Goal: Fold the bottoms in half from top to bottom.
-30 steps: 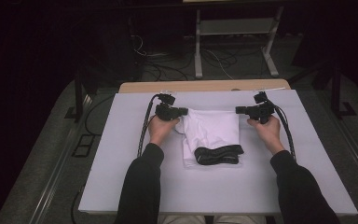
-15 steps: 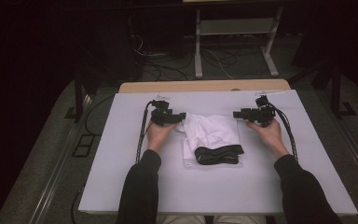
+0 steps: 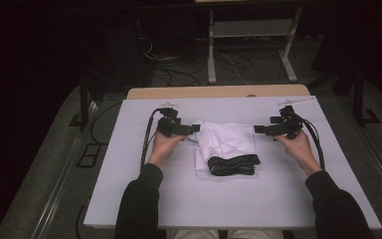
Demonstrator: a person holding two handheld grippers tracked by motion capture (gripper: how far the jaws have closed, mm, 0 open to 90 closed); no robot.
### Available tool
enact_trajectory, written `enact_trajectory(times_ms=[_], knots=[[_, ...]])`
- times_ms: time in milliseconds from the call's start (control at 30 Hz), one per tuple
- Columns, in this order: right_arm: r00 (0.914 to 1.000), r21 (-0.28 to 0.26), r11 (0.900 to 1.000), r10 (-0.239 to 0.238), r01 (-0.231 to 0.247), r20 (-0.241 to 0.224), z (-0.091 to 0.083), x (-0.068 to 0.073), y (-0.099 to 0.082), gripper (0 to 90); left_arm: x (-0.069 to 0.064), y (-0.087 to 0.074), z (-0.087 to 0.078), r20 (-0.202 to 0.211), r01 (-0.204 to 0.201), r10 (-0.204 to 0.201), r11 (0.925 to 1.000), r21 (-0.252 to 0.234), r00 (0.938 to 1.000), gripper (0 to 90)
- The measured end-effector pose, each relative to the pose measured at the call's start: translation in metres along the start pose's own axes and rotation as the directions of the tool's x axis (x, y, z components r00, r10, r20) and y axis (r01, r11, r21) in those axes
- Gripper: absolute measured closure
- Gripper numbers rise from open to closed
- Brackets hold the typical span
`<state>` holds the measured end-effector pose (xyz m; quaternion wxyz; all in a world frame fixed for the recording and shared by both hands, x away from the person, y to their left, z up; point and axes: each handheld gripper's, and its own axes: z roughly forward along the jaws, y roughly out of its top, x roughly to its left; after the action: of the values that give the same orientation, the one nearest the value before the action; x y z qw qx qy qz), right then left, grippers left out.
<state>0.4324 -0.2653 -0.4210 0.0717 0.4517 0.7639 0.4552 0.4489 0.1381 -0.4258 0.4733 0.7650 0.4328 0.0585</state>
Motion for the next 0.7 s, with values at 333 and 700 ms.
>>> enact_trajectory(times_ms=[333, 700], knots=[[0.9997, -0.026, 0.9993, -0.025, 0.025, 0.004, -0.027, 0.009, -0.010, 0.0, -0.004, -0.004, -0.024, 0.004, -0.008, 0.008, 0.9996, -0.026, 1.0000, 0.0], [0.9991, -0.028, 0.9988, -0.040, 0.041, 0.009, -0.046, 0.013, -0.025, 0.0, -0.015, -0.011, -0.052, 0.008, -0.043, 0.043, 0.9978, -0.052, 0.9990, 0.0]])
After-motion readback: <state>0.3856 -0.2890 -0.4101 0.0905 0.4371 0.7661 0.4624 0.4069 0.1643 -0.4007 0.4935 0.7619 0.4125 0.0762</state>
